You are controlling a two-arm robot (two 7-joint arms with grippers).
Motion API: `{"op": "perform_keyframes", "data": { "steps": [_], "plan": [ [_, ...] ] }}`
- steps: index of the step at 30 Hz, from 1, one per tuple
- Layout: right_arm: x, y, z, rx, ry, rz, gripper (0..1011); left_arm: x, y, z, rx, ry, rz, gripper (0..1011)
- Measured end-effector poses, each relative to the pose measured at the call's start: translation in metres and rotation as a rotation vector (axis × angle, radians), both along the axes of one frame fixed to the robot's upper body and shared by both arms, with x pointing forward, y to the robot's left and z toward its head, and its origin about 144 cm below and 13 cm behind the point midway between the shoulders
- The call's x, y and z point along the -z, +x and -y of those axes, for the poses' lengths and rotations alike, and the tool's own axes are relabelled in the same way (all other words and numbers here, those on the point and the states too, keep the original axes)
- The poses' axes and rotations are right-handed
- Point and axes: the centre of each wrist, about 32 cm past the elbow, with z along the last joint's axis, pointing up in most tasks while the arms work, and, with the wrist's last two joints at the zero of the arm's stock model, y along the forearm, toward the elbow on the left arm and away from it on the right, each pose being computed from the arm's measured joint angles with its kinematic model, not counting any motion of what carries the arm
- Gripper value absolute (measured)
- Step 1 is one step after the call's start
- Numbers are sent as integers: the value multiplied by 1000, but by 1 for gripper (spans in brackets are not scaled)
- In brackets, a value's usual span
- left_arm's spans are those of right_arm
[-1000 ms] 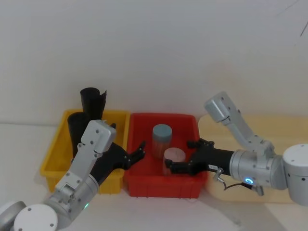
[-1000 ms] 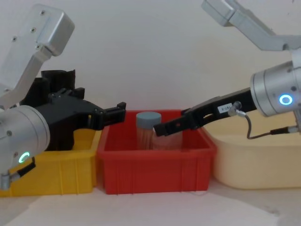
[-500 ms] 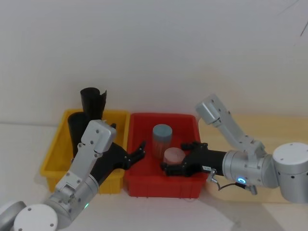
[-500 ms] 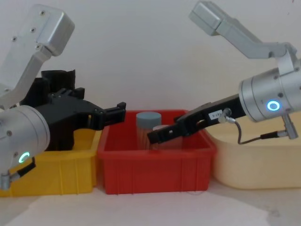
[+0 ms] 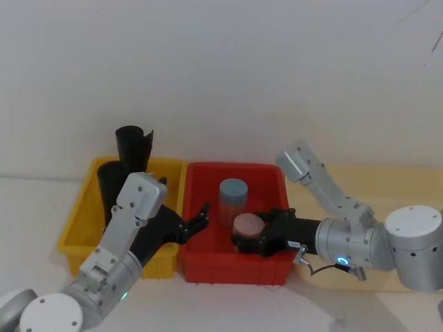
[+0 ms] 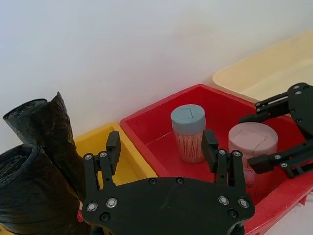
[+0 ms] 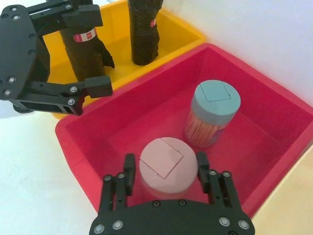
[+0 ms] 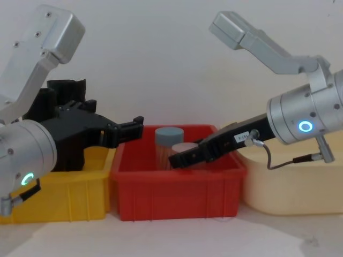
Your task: Pick up the garbage bag with the one hand and transfer it to the other hand.
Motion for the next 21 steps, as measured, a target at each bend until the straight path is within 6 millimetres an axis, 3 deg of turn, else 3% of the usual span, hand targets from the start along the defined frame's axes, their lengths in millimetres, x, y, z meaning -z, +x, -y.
{"op": "perform_keyframes", "data": {
  "steps": [4, 21],
  "plan": [
    [1, 1, -1, -1, -2, -1, 666, 0, 0, 0, 0, 0, 0, 1002],
    [-6, 0, 3, 5, 10, 31, 666, 0, 0, 0, 0, 0, 0, 1002]
  ]
}}
